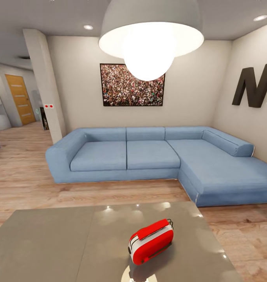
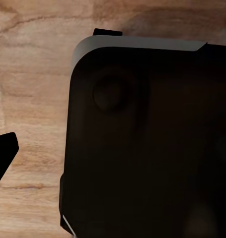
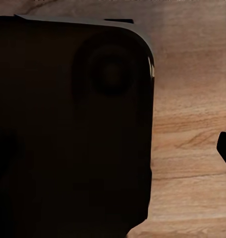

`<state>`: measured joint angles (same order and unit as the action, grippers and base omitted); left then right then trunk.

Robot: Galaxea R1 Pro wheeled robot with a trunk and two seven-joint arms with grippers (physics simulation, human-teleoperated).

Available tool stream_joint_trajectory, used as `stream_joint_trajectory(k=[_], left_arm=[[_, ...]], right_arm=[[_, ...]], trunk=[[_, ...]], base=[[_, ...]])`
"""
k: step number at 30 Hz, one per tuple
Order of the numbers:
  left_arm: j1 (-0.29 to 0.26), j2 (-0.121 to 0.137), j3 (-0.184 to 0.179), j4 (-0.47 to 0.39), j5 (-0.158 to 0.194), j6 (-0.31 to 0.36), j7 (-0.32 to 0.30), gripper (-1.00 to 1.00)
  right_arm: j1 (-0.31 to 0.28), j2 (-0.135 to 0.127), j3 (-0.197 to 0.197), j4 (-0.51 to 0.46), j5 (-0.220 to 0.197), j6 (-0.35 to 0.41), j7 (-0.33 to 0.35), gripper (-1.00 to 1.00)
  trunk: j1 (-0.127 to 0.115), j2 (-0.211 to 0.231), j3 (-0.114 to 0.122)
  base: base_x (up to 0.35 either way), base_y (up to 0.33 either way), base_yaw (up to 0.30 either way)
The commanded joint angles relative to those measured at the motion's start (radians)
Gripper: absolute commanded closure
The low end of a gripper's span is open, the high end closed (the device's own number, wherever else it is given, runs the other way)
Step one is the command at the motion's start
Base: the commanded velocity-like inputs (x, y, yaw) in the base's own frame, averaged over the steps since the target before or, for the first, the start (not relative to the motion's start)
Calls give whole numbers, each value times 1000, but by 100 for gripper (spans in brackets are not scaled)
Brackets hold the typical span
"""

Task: Turn on the radio receiver that's on the table in the living room.

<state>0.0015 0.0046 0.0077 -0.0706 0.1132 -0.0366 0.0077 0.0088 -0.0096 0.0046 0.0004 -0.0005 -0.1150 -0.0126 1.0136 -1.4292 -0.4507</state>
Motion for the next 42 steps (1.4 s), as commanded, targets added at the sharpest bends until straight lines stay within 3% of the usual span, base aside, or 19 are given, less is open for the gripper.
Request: stream_joint_trajectory(k=[1, 42], left_arm=[[0, 0, 0, 0, 0, 0, 0, -100], [0, 2, 0, 0, 1, 1, 0, -100]], right_arm=[[0, 0, 0, 0, 0, 0, 0, -100], [0, 0, 0, 0, -1, -2, -1, -100]], trunk=[[-4, 7, 3], [-161, 294, 132]], base=[[0, 0, 0], [0, 0, 0]])
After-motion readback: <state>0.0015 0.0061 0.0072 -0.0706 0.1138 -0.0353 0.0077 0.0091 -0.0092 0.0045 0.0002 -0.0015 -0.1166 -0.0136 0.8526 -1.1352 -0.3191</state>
